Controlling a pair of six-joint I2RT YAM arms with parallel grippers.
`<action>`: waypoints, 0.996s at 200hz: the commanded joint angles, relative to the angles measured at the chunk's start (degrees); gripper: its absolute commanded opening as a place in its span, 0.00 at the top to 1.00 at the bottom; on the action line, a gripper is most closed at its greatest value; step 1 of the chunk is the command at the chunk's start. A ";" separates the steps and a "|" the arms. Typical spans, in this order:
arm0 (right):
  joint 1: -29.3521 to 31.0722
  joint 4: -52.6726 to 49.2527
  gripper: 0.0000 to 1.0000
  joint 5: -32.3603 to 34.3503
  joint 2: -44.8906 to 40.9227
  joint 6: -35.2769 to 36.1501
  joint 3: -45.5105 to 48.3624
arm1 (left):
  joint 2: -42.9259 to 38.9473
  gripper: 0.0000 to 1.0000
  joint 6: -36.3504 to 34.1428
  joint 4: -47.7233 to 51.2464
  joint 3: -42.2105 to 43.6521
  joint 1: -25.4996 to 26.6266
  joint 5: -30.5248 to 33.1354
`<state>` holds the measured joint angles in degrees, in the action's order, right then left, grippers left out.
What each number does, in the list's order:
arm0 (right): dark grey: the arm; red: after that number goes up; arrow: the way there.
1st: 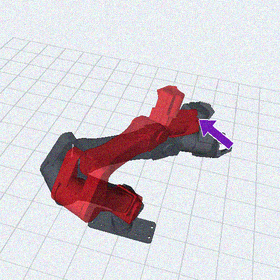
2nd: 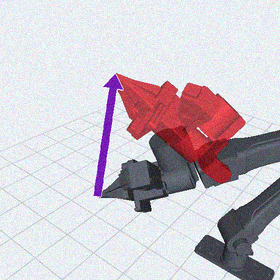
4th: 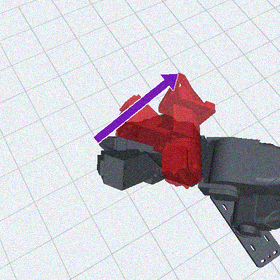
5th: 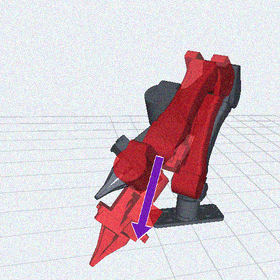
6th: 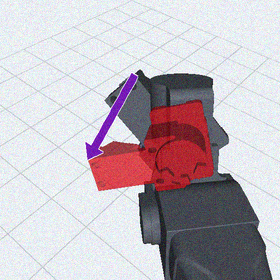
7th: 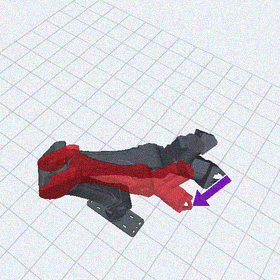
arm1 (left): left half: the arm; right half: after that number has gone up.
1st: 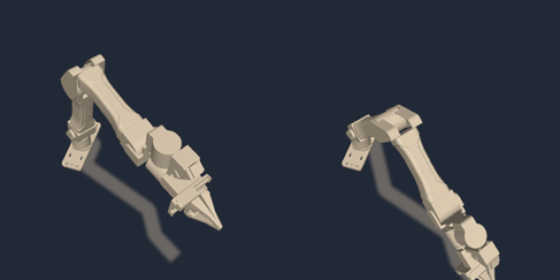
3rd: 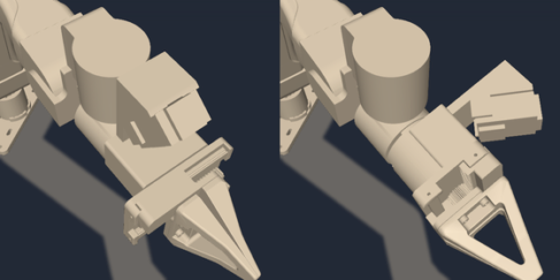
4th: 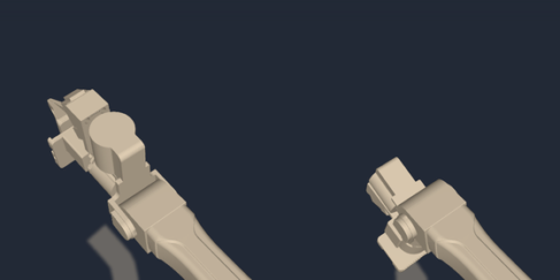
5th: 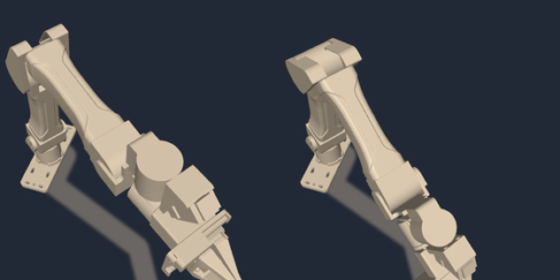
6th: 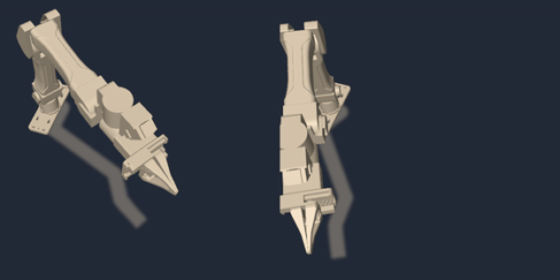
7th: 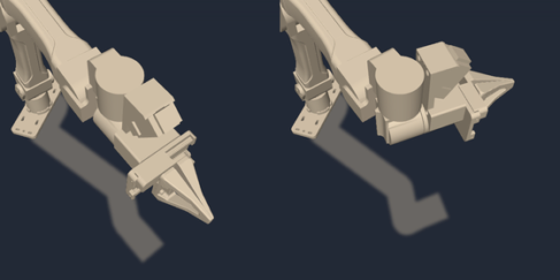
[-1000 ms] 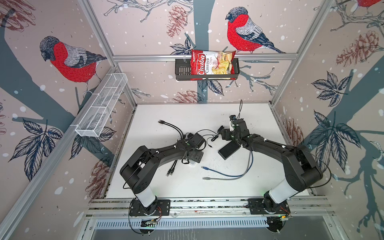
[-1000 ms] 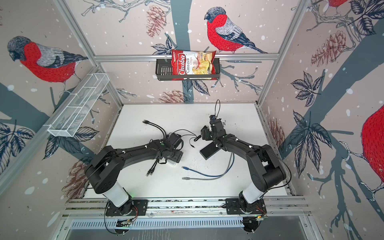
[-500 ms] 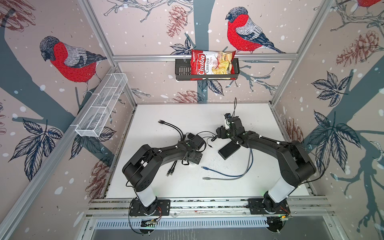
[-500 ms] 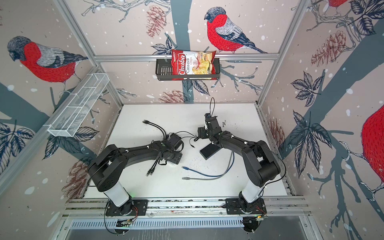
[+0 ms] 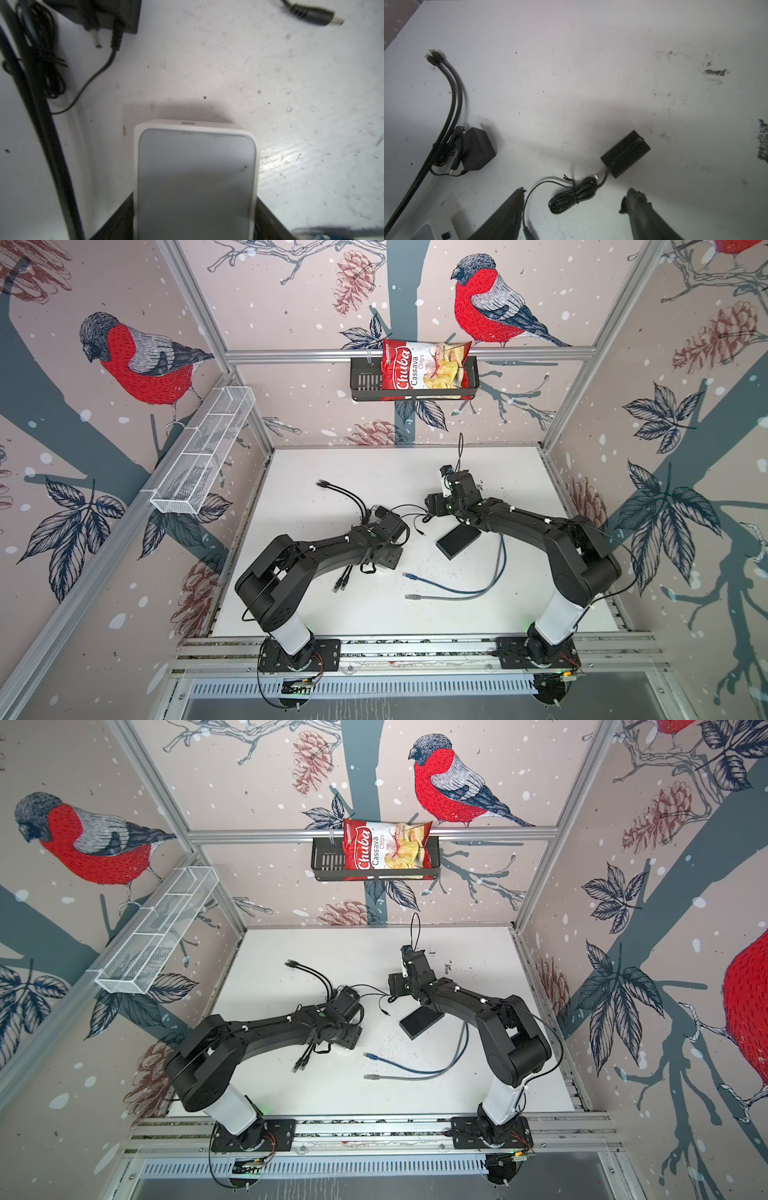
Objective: Insert the plug into the switch port
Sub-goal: 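Lift the white router with the left gripper while the right descends onto the adapter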
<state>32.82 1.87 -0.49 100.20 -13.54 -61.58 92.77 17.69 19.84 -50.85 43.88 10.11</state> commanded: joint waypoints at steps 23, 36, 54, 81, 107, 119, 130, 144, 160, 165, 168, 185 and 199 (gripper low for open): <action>0.75 0.75 0.24 -1.40 1.35 -0.82 -1.83 | -8.15 0.46 2.32 -7.22 4.94 -0.03 6.15; 1.25 0.68 0.25 -2.02 2.04 -0.96 -2.68 | -11.01 0.46 3.59 -9.04 6.67 -0.02 9.18; 2.18 0.55 0.26 -2.59 3.01 -1.17 -3.91 | -14.96 0.46 5.78 -10.59 8.87 -0.03 13.79; 4.11 0.77 0.30 -2.15 4.17 -1.40 -5.31 | -20.66 0.44 8.08 -11.22 11.70 -0.99 18.25; 6.12 0.11 0.36 -2.79 6.38 -1.75 -7.67 | -25.53 0.44 10.33 -11.74 14.72 -4.77 17.09; 7.15 -0.25 0.39 -3.02 7.40 -1.75 -8.79 | -27.61 0.43 11.19 -11.92 15.88 -6.78 16.26; 8.07 -0.68 0.41 -3.56 8.29 -1.75 -9.89 | -29.39 0.43 11.41 -12.62 17.05 -7.80 15.75; 9.27 -0.90 0.44 -4.61 9.38 -1.69 -11.02 | -31.22 0.43 11.22 -13.67 18.10 -8.41 15.28; 10.58 -1.43 0.47 -5.77 11.02 -1.75 -12.81 | -32.09 0.43 11.30 -13.86 18.33 -8.89 14.71; 10.95 -1.80 0.48 -5.94 11.51 -1.73 -13.48 | -32.11 0.43 11.16 -13.90 18.25 -8.96 14.66; 11.22 -1.90 0.49 -6.08 11.84 -1.75 -13.87 | -32.05 0.43 11.14 -13.81 18.18 -9.00 14.56; 12.62 -3.44 0.54 -6.27 13.88 -1.75 -16.40 | -31.53 0.43 11.22 -13.48 17.90 -9.07 14.25; 13.66 -5.26 0.56 -6.07 15.55 -1.84 -18.68 | -31.36 0.43 11.16 -13.67 17.94 -9.10 14.09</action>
<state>45.10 -0.40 -5.72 113.67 -14.98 -77.28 61.21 28.49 9.28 -32.71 34.94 24.49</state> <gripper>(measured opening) 0.442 0.710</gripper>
